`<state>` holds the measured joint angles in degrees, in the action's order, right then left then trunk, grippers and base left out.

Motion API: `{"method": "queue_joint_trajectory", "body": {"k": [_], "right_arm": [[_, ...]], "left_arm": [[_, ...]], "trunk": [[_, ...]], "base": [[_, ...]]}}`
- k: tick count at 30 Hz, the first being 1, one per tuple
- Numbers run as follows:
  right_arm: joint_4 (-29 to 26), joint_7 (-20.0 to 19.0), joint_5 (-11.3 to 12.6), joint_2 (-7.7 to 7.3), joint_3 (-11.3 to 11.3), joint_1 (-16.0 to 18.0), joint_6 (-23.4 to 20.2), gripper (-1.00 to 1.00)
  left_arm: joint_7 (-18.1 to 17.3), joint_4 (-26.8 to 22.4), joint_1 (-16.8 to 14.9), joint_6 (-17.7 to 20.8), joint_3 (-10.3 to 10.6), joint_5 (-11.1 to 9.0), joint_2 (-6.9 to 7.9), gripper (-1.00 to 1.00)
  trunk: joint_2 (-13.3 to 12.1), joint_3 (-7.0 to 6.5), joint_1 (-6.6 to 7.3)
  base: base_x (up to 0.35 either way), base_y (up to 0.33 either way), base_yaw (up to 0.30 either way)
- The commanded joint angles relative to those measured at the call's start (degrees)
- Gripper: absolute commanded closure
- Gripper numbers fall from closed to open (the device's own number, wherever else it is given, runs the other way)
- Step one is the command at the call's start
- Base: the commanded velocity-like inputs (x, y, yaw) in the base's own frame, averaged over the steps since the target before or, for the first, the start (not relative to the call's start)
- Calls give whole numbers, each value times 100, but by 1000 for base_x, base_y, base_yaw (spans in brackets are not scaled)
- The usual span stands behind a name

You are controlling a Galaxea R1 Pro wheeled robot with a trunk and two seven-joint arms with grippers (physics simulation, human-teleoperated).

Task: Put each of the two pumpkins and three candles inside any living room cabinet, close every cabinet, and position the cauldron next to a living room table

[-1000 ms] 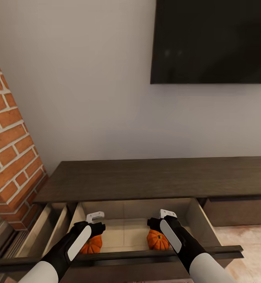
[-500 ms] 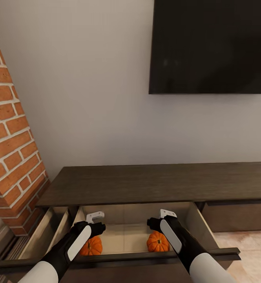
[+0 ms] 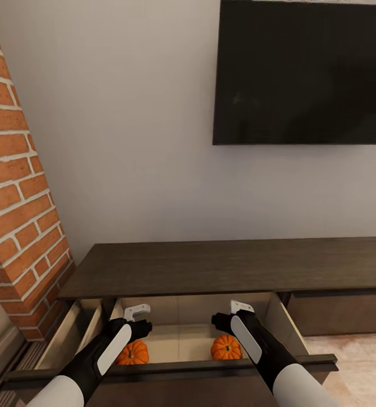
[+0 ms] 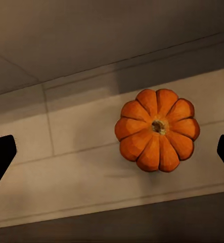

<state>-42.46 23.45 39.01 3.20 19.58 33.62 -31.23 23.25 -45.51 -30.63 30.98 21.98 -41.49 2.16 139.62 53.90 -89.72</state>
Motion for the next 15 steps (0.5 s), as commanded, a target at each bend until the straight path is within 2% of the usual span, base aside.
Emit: {"method": "queue_joint_trajectory", "body": {"k": [1, 12, 15], "right_arm": [[-8, 57, 61, -3, 20, 4, -6, -100], [-11, 55, 63, -3, 20, 4, -6, -100], [-15, 56, 63, -3, 20, 4, -6, -100]], "left_arm": [[54, -10, -4, 5, 30, -61, 10, -100], [56, -10, -4, 5, 34, -56, 4, -100], [55, -10, -4, 5, 32, -53, 4, -100]], "trunk": [[-39, -12, 24], [-480, -210, 266], [-600, -264, 331]], "base": [[-16, 0, 0], [-4, 0, 0], [-156, 0, 0]]}}
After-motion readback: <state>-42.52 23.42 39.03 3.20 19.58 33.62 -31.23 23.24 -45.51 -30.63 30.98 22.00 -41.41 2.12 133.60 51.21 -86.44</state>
